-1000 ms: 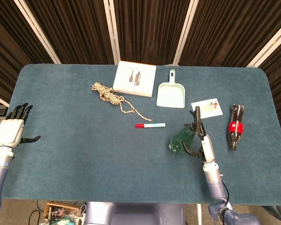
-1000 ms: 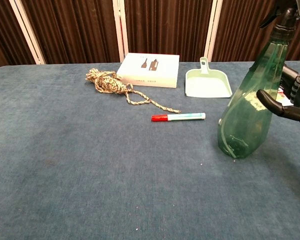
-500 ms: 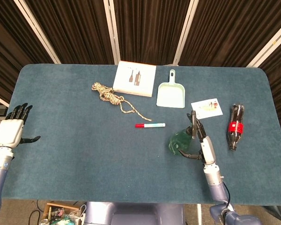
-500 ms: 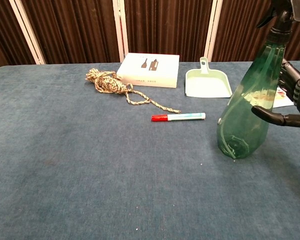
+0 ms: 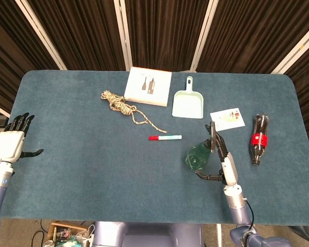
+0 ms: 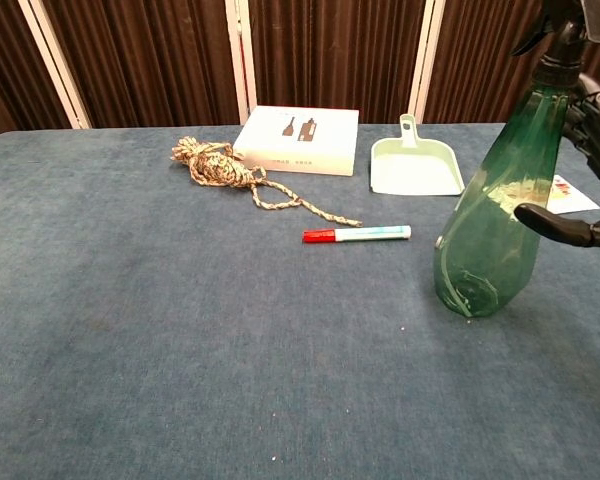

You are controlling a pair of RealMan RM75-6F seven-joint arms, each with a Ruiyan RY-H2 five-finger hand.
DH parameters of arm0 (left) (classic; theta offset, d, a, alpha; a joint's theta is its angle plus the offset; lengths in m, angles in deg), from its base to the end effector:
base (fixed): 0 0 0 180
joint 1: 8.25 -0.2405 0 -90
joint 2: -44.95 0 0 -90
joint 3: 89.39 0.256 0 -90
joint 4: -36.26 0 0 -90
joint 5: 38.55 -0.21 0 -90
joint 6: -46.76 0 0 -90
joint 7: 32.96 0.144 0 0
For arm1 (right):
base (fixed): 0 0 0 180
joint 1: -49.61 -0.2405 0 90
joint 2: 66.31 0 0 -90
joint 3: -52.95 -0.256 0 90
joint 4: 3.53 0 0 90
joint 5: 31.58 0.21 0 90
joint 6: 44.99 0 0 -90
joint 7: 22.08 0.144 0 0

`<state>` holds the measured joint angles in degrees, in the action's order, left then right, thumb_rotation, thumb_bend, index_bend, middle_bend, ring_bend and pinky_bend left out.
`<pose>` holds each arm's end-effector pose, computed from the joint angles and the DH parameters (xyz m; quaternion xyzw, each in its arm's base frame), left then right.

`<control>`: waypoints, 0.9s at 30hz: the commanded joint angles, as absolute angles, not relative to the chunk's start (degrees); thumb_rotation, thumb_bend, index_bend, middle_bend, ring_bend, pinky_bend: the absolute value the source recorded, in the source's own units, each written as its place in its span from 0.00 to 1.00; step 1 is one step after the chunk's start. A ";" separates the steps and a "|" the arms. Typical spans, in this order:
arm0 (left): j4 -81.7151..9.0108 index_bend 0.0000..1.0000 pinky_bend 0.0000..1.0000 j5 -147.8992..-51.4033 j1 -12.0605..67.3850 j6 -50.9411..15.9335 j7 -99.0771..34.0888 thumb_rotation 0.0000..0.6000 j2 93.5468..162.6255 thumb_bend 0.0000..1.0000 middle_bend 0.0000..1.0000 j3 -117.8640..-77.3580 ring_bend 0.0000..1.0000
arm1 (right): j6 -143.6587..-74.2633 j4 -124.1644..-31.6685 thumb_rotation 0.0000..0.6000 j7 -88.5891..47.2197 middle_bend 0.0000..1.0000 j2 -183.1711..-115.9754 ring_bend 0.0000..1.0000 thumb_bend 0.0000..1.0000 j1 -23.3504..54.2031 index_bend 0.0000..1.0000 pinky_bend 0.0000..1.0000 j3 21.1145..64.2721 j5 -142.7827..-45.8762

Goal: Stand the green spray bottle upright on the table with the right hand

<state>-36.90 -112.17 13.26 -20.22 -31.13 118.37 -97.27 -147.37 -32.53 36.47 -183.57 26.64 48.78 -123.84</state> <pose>-0.3301 0.3014 0.1308 -0.6295 -0.3689 -0.3259 0.6012 -0.2440 -0.2629 -0.0195 0.4646 -0.4174 0.7423 0.2426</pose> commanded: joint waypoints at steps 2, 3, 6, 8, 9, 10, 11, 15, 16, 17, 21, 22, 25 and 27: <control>-37.24 0.00 0.17 -112.71 12.93 -21.03 -31.54 1.00 118.01 0.07 0.00 -97.22 0.00 | -148.57 -36.89 1.00 30.30 0.00 -179.39 0.00 0.23 26.11 0.00 0.00 51.11 -127.08; -37.30 0.00 0.17 -112.87 12.85 -21.22 -31.65 1.00 117.93 0.07 0.00 -97.17 0.00 | -147.93 -37.87 1.00 29.19 0.00 -177.91 0.00 0.24 25.89 0.00 0.00 51.86 -127.78; -37.54 0.00 0.17 -113.33 12.56 -21.78 -32.25 1.00 117.59 0.07 0.00 -97.07 0.00 | -146.02 -40.92 1.00 24.05 0.00 -172.24 0.00 0.25 25.53 0.00 0.00 53.36 -129.08; -37.59 0.00 0.17 -113.40 12.38 -22.14 -32.51 1.00 117.43 0.07 0.00 -97.13 0.00 | -145.36 -42.42 1.00 20.25 0.00 -168.66 0.00 0.25 25.68 0.00 0.00 53.30 -128.93; -37.62 0.00 0.17 -113.38 12.33 -22.23 -32.56 1.00 117.40 0.07 0.00 -97.16 0.00 | -145.12 -43.20 1.00 19.38 0.00 -167.49 0.00 0.25 25.81 0.00 0.00 53.39 -128.92; -37.66 0.00 0.17 -113.36 12.29 -22.30 -32.58 1.00 117.36 0.07 0.00 -97.18 0.00 | -144.74 -43.88 1.00 18.73 0.00 -166.32 0.00 0.25 25.99 0.00 0.00 53.44 -128.76; -37.72 0.00 0.17 -113.35 12.27 -22.33 -32.59 1.00 117.32 0.07 0.00 -97.19 0.00 | -144.08 -44.46 1.00 18.12 0.00 -165.08 0.00 0.25 26.22 0.00 0.00 53.46 -128.41; -38.00 0.00 0.17 -113.19 12.12 -22.61 -32.33 1.00 117.22 0.07 0.00 -97.31 0.00 | -141.87 -46.62 1.00 16.55 0.00 -160.57 0.00 0.25 26.73 0.00 0.00 53.16 -127.11; -38.03 0.00 0.17 -113.14 12.09 -22.73 -32.21 1.00 117.22 0.07 0.00 -97.36 0.00 | -141.50 -47.04 1.00 16.54 0.00 -159.88 0.00 0.25 26.89 0.00 0.00 52.97 -126.69; -38.09 0.00 0.17 -113.09 12.04 -22.85 -32.12 1.00 117.22 0.07 0.00 -97.41 0.00 | -141.18 -47.36 1.00 16.52 0.00 -159.26 0.00 0.25 27.07 0.00 0.00 52.75 -126.26; -38.29 0.00 0.17 -112.95 11.89 -22.97 -31.87 1.00 117.20 0.07 0.00 -97.40 0.00 | -139.57 -46.90 1.00 15.49 0.00 -157.23 0.00 0.25 27.94 0.00 0.00 52.08 -124.53; -38.31 0.00 0.17 -112.90 11.87 -22.97 -31.80 1.00 117.18 0.07 0.00 -97.41 0.00 | -138.95 -46.44 1.00 14.71 0.00 -156.55 0.00 0.26 28.23 0.00 0.00 52.05 -124.15; -38.39 0.00 0.17 -112.95 11.84 -23.16 -31.66 1.00 117.16 0.07 0.00 -97.46 0.00 | -136.45 -45.27 1.00 12.03 0.00 -155.14 0.00 0.26 28.57 0.00 0.00 52.00 -123.08; -38.56 0.00 0.17 -113.14 11.77 -23.47 -31.48 1.00 117.16 0.07 0.00 -97.43 0.00 | -133.13 -44.80 1.00 7.94 0.00 -153.76 0.00 0.27 28.70 0.00 0.00 51.86 -121.70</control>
